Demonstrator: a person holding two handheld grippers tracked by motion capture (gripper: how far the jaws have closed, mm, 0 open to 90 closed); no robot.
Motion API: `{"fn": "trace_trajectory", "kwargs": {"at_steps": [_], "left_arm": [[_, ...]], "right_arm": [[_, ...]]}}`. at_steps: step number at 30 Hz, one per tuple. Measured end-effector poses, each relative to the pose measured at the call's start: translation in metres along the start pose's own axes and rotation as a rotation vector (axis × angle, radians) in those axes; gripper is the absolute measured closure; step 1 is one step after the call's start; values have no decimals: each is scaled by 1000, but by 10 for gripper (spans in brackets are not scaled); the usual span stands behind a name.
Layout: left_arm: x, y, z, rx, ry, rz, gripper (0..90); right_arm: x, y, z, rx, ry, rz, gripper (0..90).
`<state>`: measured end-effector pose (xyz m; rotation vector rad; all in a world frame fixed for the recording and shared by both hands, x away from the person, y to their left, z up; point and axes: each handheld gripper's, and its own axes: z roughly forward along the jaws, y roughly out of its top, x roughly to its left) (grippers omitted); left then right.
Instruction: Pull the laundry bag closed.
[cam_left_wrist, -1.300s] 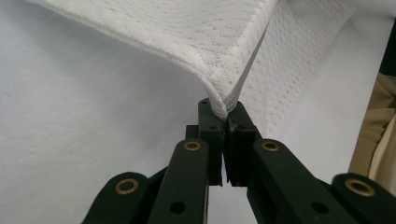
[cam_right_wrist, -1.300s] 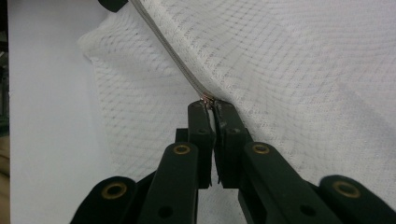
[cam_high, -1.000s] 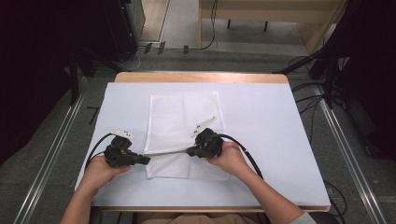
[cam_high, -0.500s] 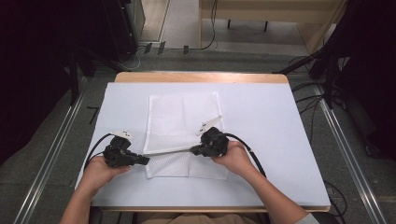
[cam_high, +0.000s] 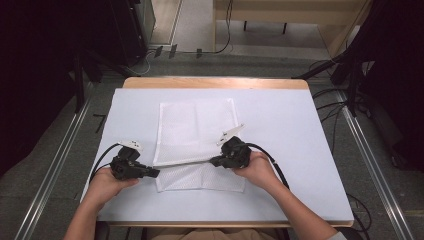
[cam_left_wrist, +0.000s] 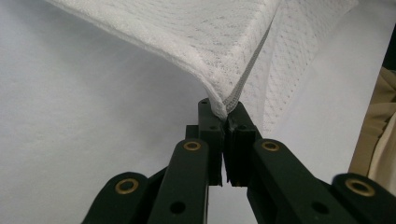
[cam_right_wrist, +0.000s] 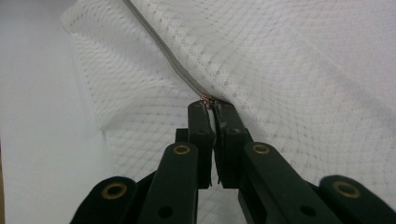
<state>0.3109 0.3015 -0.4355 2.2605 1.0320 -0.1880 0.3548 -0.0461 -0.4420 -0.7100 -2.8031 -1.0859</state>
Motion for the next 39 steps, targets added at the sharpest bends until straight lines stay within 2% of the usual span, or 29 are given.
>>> {"fn": "trace_trajectory", "kwargs": {"at_steps": [36, 39], "left_arm": [[1, -4, -2, 6, -2, -11, 879], [1, -4, -2, 6, -1, -10, 879]], "right_arm": [[-15, -23, -23, 1, -24, 35, 883], [-16, -26, -26, 6, -30, 51, 883]]}}
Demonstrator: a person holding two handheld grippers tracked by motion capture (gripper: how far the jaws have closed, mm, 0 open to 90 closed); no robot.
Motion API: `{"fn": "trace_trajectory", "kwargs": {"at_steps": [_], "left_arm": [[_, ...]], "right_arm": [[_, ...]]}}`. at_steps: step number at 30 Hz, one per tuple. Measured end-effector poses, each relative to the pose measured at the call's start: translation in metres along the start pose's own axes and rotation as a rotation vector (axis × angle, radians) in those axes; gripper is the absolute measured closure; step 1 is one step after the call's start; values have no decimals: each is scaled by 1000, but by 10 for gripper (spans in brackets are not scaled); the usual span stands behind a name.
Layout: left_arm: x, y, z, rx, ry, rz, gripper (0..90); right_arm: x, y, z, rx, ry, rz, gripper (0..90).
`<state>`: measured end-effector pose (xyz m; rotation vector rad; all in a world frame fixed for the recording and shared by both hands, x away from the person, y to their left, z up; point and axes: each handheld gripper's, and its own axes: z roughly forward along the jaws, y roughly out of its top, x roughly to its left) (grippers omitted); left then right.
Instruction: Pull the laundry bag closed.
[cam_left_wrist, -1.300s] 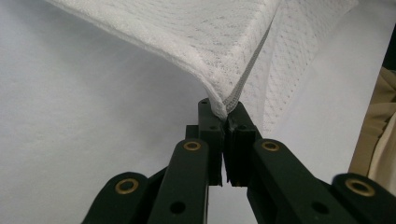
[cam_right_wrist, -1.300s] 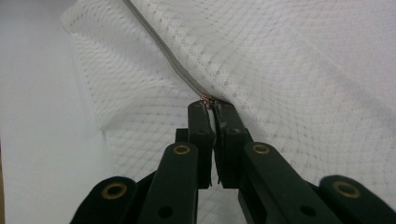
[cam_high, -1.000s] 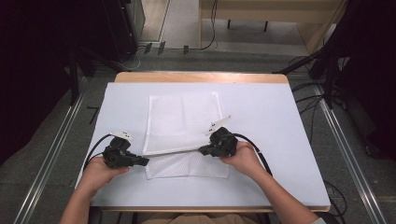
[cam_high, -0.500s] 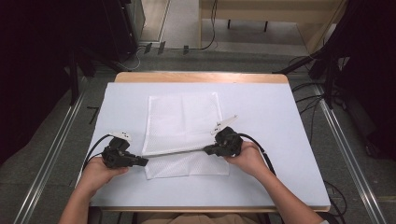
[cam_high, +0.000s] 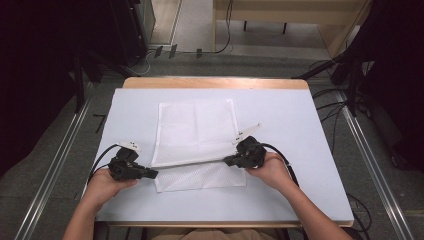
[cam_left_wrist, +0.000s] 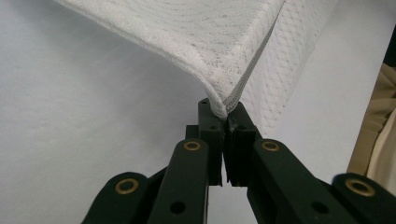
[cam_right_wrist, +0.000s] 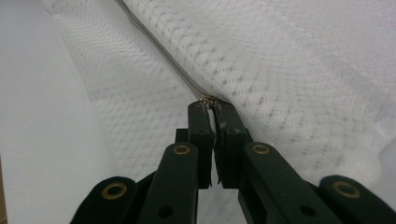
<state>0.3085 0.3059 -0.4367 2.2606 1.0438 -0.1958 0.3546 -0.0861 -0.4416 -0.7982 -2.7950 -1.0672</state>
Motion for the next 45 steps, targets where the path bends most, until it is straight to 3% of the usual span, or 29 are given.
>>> {"fn": "trace_trajectory", "kwargs": {"at_steps": [19, 25, 30, 32, 34, 38, 40, 44, 45], "left_arm": [[1, -2, -1, 1, -10, -7, 879], [2, -2, -1, 8, 6, -9, 879], [3, -2, 0, 13, -1, -11, 879], [4, -2, 0, 12, -34, -24, 874], [3, -2, 0, 3, -26, -15, 867], [4, -1, 1, -3, -27, -23, 704], [5, -1, 1, -10, -26, -25, 677], [7, -1, -5, -73, -18, -28, 572], [7, -1, -6, -85, -9, -25, 572]], "right_arm": [[-11, -18, -14, 4, -3, 31, 884], [-11, -20, -15, 12, 0, 34, 884], [-11, -20, -15, 16, 0, 43, 884], [-11, -20, -15, 15, -4, 48, 882], [-11, -20, -14, 17, -4, 48, 874], [-10, -19, -15, -5, -10, 25, 845], [-10, -19, -16, -17, -7, 32, 826], [-14, -19, -24, -90, -26, 42, 678], [-14, -19, -24, -90, -26, 42, 678]]}}
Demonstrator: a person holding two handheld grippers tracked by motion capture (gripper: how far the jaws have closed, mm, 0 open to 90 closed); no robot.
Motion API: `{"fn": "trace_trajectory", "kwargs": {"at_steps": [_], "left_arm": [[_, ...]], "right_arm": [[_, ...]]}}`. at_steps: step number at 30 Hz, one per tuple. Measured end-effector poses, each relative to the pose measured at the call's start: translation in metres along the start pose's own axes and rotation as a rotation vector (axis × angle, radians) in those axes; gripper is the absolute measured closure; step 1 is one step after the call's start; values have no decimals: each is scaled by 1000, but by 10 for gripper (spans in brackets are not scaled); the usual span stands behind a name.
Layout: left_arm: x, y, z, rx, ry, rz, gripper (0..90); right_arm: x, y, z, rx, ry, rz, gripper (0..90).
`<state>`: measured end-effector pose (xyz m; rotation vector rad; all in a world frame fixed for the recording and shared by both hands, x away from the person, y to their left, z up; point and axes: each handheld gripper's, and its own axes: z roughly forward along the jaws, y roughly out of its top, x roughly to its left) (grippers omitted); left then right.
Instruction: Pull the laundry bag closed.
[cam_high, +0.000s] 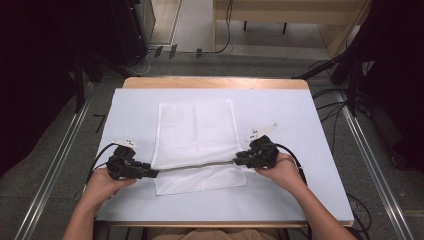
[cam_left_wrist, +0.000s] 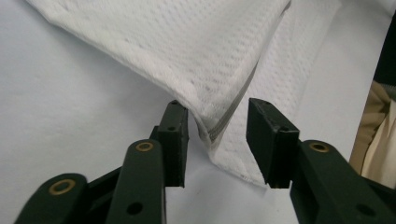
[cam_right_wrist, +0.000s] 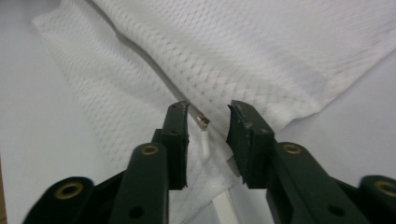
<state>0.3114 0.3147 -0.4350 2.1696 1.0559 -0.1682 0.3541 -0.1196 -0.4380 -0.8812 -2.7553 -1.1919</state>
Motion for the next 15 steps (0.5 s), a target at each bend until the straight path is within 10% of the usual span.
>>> {"fn": "trace_trajectory", "kwargs": {"at_steps": [15], "left_arm": [[9, -2, -15, -155, 151, -37, 367]], "right_arm": [[-24, -9, -23, -139, -104, 81, 437]]}}
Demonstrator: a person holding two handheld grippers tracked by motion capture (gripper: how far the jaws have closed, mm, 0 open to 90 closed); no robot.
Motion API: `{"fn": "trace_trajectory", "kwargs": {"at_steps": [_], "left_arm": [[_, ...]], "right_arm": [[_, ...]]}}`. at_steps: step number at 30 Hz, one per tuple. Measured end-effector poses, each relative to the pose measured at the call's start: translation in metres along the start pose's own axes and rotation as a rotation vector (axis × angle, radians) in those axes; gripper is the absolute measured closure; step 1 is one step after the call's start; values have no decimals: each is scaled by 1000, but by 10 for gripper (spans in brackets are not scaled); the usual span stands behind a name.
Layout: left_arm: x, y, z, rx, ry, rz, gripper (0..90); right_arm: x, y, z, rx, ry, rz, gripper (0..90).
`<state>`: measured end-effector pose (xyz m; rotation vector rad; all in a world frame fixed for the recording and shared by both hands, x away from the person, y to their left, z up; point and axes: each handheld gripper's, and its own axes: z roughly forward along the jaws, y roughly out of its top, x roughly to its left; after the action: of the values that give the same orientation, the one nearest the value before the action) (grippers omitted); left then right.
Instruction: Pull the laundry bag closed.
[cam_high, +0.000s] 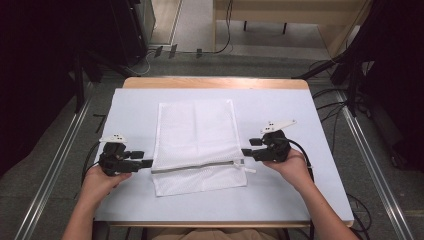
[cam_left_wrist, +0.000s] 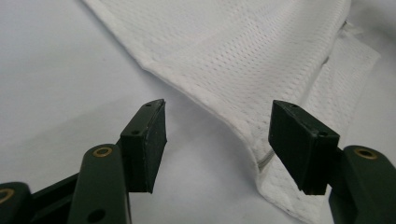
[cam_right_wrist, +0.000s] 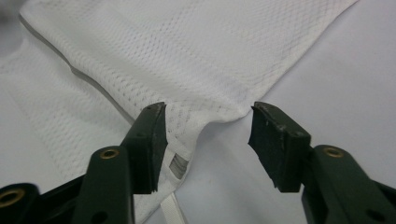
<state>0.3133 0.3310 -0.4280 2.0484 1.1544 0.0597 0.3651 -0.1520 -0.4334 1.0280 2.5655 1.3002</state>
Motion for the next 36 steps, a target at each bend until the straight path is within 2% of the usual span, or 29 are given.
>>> {"fn": "trace_trajectory", "kwargs": {"at_steps": [5, 6, 7, 8, 10, 12, 14, 17, 20, 26, 28, 31, 36], "left_arm": [[4, -1, -3, -25, 40, -17, 364], [5, -1, -4, -33, 42, -25, 363], [5, -1, -4, -34, 46, -26, 363], [6, -1, -5, -35, 51, -29, 362], [8, -2, -5, -41, 58, -35, 361], [10, -2, -6, -44, 67, -40, 361], [12, -2, -7, -59, 81, -53, 360], [15, -2, -10, -77, 97, -66, 360], [18, -2, -9, -71, 107, -76, 359], [21, -2, -6, -65, 123, -98, 358], [21, -2, -6, -62, 125, -100, 358], [21, -1, -5, -58, 125, -101, 357], [21, -1, -5, -54, 127, -104, 355]], "right_arm": [[-8, -3, -7, -30, -27, 9, 392], [-10, -4, -8, -37, -42, 19, 382], [-12, -5, -9, -53, -87, 33, 369], [-15, -6, -11, -59, -105, 35, 365], [-25, -10, -16, -67, -123, 68, 342], [-28, -11, -16, -71, -129, 73, 335], [-36, -14, -18, -73, -160, 109, 318], [-40, -15, -18, -71, -172, 127, 294], [-43, -17, -16, -63, -186, 144, 291], [-43, -19, -13, -51, -193, 132, 264], [-42, -19, -12, -40, -173, 119, 222], [-41, -20, -10, -26, -169, 97, 221], [-40, -20, -10, -19, -173, 103, 221]]}}
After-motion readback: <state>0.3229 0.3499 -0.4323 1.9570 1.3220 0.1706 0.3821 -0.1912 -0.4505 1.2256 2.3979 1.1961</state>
